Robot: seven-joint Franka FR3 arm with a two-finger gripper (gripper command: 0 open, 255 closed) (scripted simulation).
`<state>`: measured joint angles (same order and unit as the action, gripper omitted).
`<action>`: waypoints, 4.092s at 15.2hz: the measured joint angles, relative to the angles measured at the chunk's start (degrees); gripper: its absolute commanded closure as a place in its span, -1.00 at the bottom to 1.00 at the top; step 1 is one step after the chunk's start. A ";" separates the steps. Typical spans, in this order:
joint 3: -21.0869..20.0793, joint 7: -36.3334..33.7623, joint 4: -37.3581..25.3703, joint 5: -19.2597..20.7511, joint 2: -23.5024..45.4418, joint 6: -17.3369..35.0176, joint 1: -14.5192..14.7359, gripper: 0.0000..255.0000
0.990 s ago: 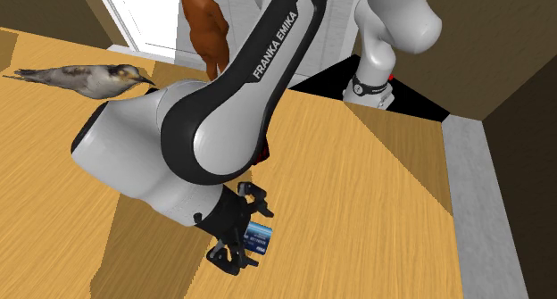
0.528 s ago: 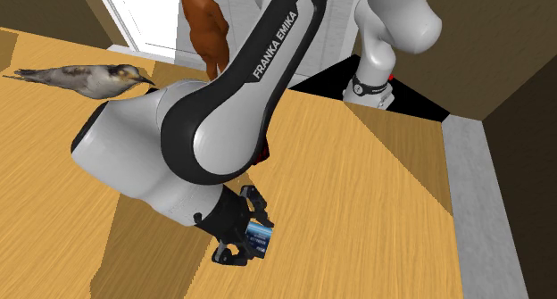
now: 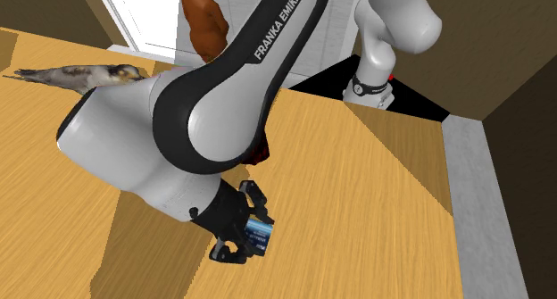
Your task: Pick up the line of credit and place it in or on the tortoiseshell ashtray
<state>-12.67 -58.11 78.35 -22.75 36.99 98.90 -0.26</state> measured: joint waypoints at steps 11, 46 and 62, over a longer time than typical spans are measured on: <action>-0.29 -2.87 -5.32 0.06 -1.82 -6.51 -0.26 1.00; 6.00 17.36 28.38 0.13 -27.36 -7.00 -14.01 1.00; 5.91 19.04 31.62 0.07 -25.30 -1.94 -13.74 -1.00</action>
<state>-6.76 -39.07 109.97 -22.68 11.69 96.97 -14.00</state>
